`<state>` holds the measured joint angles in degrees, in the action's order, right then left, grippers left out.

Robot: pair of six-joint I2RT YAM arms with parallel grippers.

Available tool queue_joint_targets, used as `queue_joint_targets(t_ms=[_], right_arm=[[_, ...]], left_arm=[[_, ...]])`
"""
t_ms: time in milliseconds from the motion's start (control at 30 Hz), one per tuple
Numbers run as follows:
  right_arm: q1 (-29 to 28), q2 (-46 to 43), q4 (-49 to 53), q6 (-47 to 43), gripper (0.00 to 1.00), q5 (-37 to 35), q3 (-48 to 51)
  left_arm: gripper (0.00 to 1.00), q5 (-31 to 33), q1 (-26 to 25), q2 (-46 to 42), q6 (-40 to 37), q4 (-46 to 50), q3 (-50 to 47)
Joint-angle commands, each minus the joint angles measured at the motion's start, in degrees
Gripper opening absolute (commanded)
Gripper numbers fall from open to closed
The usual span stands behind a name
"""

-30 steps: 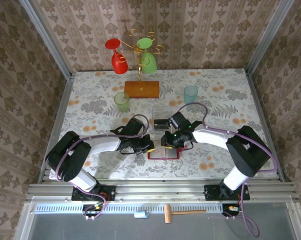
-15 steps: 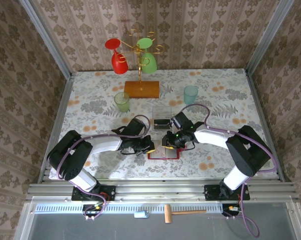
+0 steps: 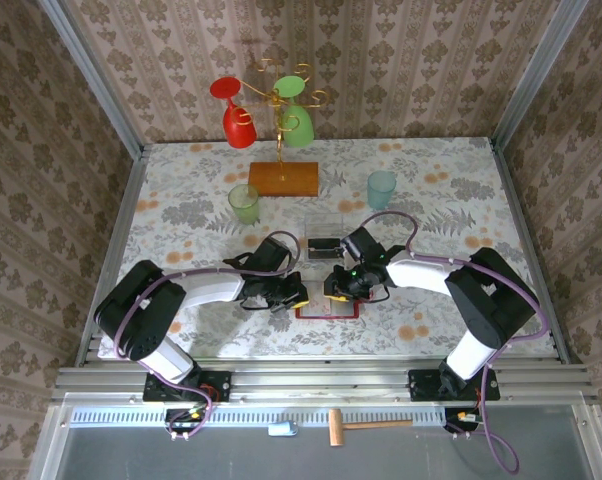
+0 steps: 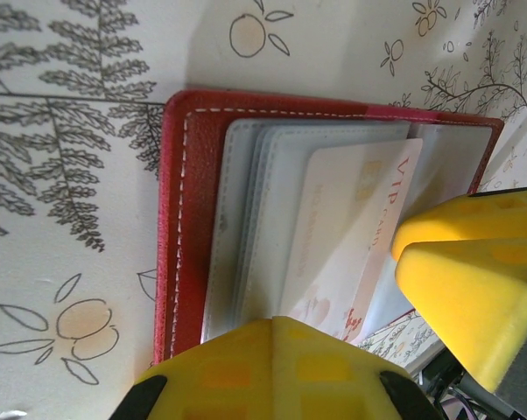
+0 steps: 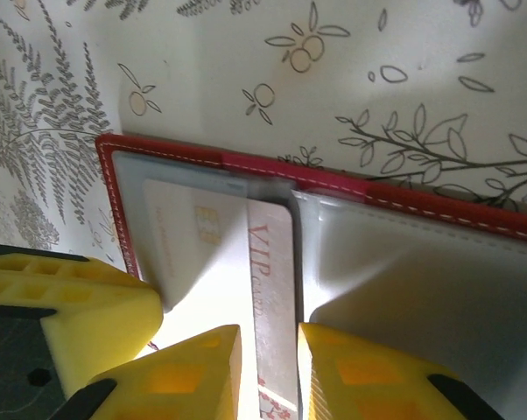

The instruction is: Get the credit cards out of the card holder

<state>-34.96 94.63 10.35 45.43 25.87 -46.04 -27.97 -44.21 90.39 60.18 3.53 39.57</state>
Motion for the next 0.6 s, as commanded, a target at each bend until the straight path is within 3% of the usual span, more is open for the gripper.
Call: queue_joint_targets(t_ms=[0, 567], right_arm=[[0.33, 0.71, -0.86, 0.71, 0.23, 1.07, 0.99], [0.51, 1.53, -5.81, 2.53, 0.20, 4.30, 2.87]], left_arm=[[0.05, 0.55, -0.08, 1.07, -1.28, 1.72, 1.25], [0.04, 1.12, -0.12, 1.99, -2.33, 3.59, 1.74]])
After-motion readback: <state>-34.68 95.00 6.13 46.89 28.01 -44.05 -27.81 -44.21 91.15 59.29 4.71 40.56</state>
